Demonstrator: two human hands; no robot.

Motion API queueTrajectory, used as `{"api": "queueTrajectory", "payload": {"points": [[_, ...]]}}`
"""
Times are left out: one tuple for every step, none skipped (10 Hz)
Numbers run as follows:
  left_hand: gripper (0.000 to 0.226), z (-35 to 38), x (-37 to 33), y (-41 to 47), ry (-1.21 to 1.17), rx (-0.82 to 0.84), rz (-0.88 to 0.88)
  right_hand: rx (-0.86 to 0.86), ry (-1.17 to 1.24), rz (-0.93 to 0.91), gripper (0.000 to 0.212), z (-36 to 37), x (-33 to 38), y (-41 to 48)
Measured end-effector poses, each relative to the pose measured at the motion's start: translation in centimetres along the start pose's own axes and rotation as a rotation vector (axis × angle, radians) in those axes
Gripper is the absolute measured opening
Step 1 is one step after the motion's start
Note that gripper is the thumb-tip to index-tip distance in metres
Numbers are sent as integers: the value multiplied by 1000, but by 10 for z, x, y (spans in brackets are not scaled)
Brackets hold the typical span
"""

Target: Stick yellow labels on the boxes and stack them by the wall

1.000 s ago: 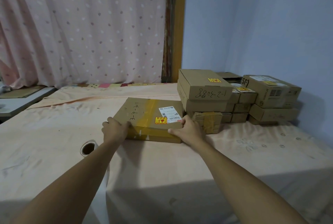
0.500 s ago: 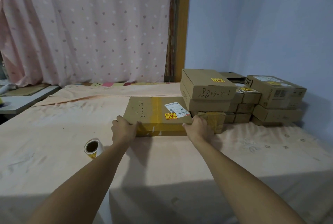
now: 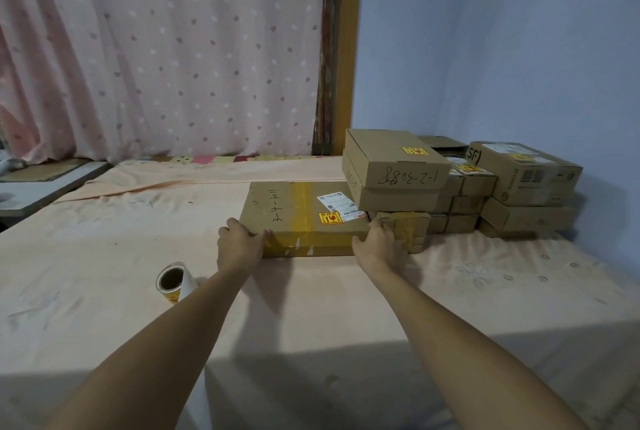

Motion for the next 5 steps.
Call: {"api": "queueTrajectory", "payload": {"points": [[53,-3,2,-2,64,17,12,26,20,-91,39,4,2,-5],[51,-3,2,-5,207,17,46,85,9,-272,32,15,6,-11],[51,-7,0,-13,330,-17,89,144,5,-301,32,17,14,-14],[40,-9,-2,-22,446,-102,166,155,-9,-312,32,18,17,-14],[28,-5,-9,-26,555,-144,290,176,-77,-318,35,20,22,-12]]}}
Point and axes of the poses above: each hand's wrist, its own y-axis towards the middle knuckle, its own z-axis out of the palm, x = y × z, the point moved 1 cm from there along y, towards the middle knuckle, and after that the axes turned 8 degrees about y, right-handed, at the moved point
